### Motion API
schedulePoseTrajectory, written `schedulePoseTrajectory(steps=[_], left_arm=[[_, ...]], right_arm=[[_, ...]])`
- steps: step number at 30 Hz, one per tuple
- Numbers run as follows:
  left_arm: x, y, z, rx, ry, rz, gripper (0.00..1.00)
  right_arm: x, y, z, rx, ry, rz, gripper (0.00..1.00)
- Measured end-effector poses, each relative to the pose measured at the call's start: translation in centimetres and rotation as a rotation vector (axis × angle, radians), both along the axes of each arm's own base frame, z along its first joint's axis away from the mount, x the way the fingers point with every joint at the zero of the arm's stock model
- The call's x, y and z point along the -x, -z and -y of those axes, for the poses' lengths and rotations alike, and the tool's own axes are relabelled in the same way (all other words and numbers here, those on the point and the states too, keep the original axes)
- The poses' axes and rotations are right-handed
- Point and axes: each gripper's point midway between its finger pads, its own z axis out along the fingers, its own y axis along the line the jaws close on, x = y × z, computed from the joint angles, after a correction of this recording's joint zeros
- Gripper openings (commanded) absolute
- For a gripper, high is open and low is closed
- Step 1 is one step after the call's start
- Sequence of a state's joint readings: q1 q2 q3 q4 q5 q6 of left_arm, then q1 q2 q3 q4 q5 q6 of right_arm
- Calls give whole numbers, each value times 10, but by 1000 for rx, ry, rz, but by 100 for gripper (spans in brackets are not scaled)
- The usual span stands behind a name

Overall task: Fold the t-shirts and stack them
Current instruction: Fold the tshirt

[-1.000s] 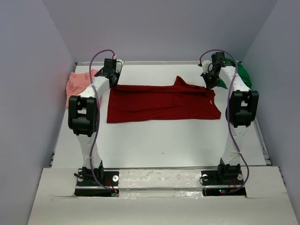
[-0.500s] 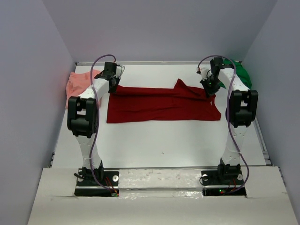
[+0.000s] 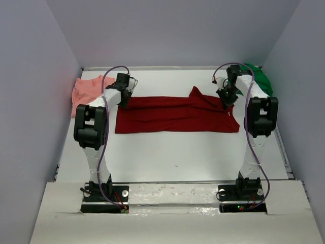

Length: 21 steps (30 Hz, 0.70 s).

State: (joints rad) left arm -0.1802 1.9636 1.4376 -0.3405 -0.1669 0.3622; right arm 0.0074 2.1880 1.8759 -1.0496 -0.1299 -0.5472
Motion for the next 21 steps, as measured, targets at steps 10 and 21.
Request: schedulePoseTrajectory(steps=[10, 21], left_arm=[[9, 9, 3, -73, 9, -10, 0], [12, 14, -3, -145, -14, -10, 0]], right_arm=[[3, 7, 5, 28, -13, -24, 0], [6, 15, 7, 36, -19, -49, 0]])
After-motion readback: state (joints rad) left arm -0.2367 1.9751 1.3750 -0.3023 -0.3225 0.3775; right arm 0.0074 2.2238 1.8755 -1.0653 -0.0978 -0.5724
